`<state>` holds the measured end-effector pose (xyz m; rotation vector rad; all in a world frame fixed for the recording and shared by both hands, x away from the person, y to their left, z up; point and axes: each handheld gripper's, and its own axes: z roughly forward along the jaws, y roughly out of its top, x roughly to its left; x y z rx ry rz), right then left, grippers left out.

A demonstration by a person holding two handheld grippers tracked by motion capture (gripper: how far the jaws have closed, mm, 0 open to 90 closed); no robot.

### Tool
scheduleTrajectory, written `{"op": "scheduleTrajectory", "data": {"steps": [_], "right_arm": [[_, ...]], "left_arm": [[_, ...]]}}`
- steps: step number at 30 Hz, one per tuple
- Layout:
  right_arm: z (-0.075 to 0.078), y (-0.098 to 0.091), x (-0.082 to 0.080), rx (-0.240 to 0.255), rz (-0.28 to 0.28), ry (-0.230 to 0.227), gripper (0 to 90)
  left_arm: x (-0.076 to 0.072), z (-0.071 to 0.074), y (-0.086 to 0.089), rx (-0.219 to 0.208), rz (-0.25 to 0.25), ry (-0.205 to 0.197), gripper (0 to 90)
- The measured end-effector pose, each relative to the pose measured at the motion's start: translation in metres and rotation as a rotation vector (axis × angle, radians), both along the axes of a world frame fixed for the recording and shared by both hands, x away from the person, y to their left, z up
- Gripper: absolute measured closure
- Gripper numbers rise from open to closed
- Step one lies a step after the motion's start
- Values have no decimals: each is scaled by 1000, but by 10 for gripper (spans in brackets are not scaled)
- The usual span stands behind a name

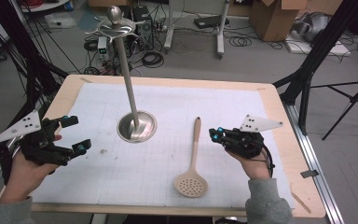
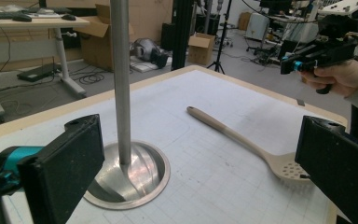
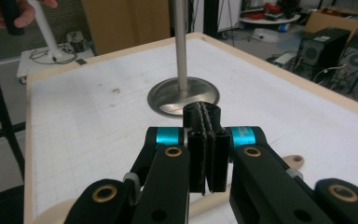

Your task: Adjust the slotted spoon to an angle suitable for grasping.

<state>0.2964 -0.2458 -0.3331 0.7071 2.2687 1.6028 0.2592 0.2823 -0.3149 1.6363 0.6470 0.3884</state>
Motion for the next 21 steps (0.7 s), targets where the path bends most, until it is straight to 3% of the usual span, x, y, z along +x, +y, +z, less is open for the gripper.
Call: {"op": "scheduleTrajectory", "data": {"steps": [8,10,13,21], "right_arm": [[-16,8,11,-11,-2,20,894],[-20,10,13,-2,-6,19,894],[-28,12,15,50,-20,43,893],[-44,24,19,-46,-3,60,895]], "left_arm": [[-4,-2,3,10,8,7,17],[-4,-2,4,12,9,9,17],[-5,-2,5,12,12,9,18],[-5,-4,3,17,6,15,18]]}}
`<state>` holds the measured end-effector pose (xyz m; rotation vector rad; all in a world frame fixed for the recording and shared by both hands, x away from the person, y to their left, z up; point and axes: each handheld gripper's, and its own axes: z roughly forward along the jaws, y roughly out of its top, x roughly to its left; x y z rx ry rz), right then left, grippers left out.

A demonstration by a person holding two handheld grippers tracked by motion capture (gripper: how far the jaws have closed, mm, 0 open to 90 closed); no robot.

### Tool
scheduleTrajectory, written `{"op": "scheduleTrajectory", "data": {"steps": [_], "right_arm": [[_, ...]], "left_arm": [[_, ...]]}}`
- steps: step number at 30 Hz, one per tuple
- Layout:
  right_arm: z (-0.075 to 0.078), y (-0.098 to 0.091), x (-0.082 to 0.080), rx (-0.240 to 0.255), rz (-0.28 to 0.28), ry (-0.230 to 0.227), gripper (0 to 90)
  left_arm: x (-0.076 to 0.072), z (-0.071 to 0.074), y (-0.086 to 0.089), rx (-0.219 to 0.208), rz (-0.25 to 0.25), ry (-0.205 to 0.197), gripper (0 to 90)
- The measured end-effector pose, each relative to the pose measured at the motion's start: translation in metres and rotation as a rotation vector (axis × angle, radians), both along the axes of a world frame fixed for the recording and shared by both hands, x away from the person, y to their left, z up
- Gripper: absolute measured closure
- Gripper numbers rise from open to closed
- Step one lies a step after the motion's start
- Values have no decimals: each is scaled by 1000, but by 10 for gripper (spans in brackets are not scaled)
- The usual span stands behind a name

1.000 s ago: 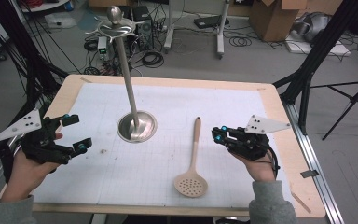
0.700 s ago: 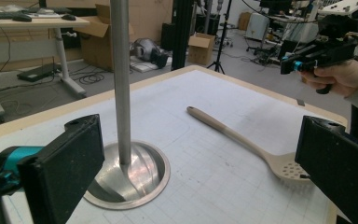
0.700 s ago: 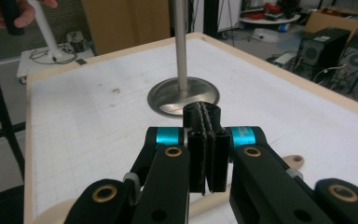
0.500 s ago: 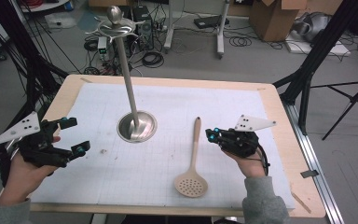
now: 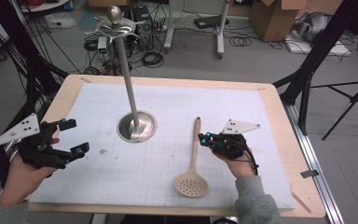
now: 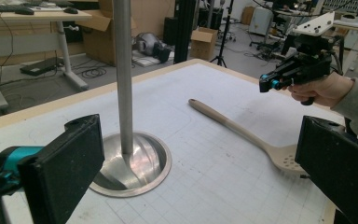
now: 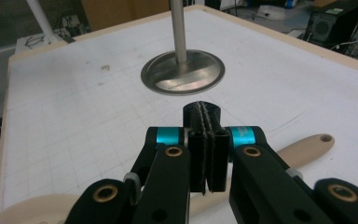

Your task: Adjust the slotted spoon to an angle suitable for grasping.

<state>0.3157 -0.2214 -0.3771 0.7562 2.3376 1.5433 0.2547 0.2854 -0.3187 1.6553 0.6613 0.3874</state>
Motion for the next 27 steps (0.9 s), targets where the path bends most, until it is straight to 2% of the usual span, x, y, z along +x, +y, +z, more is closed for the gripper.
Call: {"op": "scheduleTrajectory", "data": {"steps": [5,9,12,15,19,27], "right_arm": [[-5,3,1,-21,22,10,895],[-11,10,3,-59,43,20,895],[-20,16,0,-76,17,7,895],[-31,21,2,-126,31,41,895],[-39,29,4,-157,68,62,895],[-47,36,5,-198,84,78,895]], "left_arm": [[1,-2,-2,7,-3,7,17],[1,-3,-3,12,-3,13,18],[1,-4,-3,13,-2,17,17],[1,-4,-2,12,-3,16,17],[2,-5,-4,16,-5,23,18],[2,-7,-5,29,-7,29,18]]}}
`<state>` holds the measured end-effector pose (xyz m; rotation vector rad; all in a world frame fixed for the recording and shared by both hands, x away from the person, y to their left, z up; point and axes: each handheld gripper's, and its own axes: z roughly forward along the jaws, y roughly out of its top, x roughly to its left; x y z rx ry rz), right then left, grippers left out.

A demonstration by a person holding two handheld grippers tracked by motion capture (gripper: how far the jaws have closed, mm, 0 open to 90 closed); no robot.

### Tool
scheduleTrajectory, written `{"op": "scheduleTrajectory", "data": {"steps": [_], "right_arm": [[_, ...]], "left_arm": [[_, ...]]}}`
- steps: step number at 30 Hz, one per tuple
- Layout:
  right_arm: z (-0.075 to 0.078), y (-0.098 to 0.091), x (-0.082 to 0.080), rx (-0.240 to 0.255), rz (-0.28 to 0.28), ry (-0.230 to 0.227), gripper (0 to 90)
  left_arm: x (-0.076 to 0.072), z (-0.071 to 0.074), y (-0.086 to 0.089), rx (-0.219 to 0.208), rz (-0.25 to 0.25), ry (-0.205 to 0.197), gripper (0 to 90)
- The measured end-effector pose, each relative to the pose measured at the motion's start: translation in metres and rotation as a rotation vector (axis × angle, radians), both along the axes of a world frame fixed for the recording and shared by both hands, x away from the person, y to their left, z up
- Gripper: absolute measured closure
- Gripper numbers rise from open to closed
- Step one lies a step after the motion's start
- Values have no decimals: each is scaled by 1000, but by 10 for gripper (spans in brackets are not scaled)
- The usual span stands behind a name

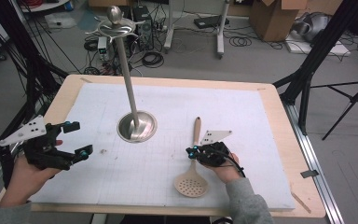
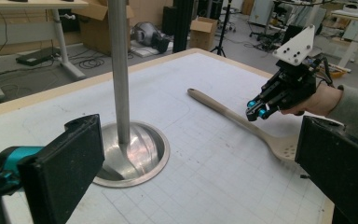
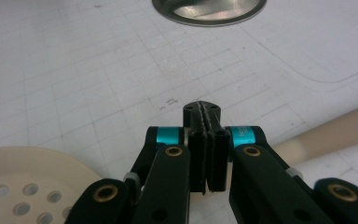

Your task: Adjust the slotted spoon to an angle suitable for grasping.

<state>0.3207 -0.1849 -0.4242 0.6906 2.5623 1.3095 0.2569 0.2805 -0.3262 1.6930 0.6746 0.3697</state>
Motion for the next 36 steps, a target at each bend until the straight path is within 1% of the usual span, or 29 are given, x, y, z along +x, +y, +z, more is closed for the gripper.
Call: {"op": "scheduleTrajectory", "data": {"steps": [2,3,4,5,17,21,25,30,36], "right_arm": [[-2,1,1,3,-4,2,895],[-6,2,2,-5,-3,10,894],[-6,2,2,-5,-3,10,894],[-9,2,3,-16,-1,21,895],[-17,7,3,-47,16,53,894],[-18,4,2,-56,18,63,894],[-17,2,1,-51,18,74,895],[-18,-1,0,-56,26,69,896],[-18,-9,-3,-50,33,72,897]], "left_arm": [[0,0,0,1,1,1,17],[0,-1,0,0,2,2,17],[0,-1,0,0,2,2,18],[0,-1,0,-1,2,2,18],[0,-1,3,-1,8,5,17],[0,-1,3,-5,7,6,17],[1,-2,4,-3,9,8,17],[1,-3,4,-3,12,12,17],[2,-2,3,-4,7,11,18]]}}
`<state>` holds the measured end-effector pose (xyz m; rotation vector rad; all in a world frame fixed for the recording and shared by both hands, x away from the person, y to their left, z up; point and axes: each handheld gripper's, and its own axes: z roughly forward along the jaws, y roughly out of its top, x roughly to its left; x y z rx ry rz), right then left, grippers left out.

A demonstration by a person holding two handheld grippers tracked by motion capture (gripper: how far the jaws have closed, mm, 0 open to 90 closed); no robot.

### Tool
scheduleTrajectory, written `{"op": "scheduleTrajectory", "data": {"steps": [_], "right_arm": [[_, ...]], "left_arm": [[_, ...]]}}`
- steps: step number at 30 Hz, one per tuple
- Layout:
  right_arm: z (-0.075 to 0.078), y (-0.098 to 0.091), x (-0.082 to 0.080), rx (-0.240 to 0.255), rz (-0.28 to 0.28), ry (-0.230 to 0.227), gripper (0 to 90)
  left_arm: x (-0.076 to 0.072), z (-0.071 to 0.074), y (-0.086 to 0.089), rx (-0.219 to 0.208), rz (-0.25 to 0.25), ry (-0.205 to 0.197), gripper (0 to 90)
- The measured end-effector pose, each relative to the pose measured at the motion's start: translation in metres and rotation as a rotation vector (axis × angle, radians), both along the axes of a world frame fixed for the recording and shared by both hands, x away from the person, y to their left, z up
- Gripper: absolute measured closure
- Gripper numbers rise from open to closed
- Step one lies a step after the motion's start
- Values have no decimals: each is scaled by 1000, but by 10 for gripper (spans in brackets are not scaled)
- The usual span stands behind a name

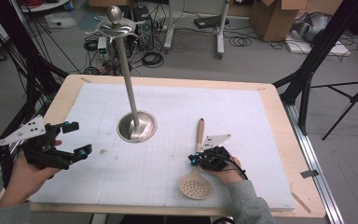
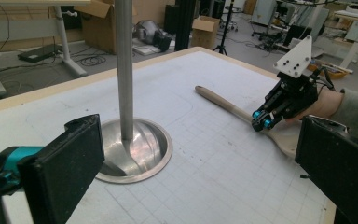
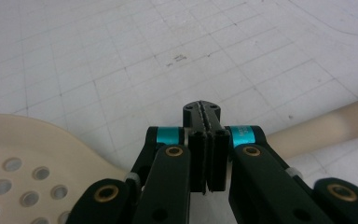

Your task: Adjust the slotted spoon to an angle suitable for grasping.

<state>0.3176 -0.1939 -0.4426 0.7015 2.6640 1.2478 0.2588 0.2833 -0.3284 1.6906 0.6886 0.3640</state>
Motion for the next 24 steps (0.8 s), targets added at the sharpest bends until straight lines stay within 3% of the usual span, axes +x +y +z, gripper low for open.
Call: {"op": "scheduleTrajectory", "data": {"steps": [19,21,24], "right_arm": [[0,-37,-10,23,5,39,897],[0,-37,-10,25,13,36,897],[4,-44,-7,62,-21,11,897]], "left_arm": [[4,0,-4,-4,-10,6,18],[5,-1,-5,-2,-11,7,18],[5,-1,-5,-1,-10,8,17]]}}
